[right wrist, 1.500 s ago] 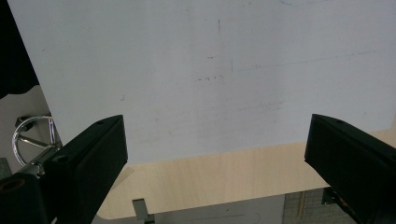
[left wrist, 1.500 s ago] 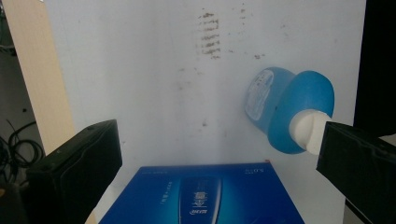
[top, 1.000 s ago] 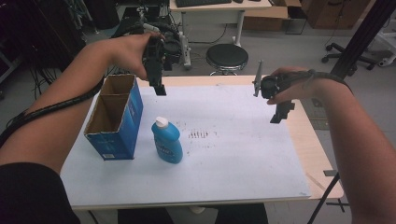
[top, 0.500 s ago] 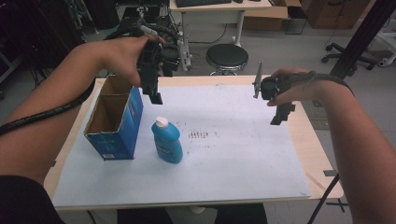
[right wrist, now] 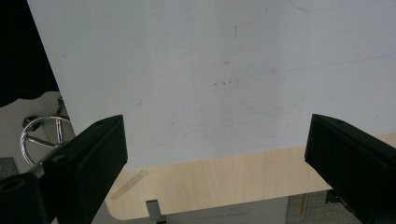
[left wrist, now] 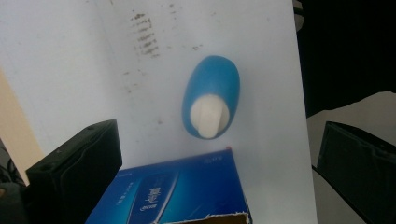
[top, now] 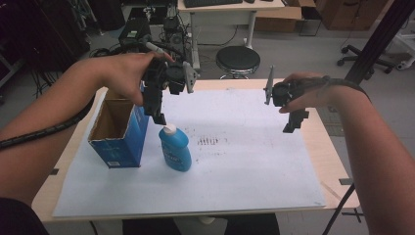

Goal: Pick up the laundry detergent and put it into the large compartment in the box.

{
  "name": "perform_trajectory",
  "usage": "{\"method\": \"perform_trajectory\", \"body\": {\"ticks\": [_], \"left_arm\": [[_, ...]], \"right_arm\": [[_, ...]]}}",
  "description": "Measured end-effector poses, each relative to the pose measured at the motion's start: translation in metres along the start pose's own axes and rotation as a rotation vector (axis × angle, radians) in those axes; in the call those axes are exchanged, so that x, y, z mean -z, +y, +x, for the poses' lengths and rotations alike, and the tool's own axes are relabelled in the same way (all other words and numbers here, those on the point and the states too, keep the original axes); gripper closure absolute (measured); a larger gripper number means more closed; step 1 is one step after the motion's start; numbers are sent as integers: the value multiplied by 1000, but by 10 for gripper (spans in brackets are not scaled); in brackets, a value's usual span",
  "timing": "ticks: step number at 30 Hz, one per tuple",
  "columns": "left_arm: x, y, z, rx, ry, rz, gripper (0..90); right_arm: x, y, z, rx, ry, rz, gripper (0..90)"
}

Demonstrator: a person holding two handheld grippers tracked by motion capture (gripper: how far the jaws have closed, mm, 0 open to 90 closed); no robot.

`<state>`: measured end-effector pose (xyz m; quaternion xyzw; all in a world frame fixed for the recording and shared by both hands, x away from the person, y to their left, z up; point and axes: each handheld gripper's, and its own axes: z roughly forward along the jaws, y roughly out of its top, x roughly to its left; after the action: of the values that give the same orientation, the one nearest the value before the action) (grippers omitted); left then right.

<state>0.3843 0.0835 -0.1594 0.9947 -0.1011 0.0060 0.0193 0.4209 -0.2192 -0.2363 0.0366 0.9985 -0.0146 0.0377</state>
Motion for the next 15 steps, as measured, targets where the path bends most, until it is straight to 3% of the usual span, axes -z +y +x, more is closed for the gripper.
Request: {"method": "perform_trajectory", "body": {"ticks": [15], "left_arm": [[-15, -1, -10, -55, 5, 12, 2]], "right_arm": [[5, -1, 4, -7, -16, -17, 56]]}}
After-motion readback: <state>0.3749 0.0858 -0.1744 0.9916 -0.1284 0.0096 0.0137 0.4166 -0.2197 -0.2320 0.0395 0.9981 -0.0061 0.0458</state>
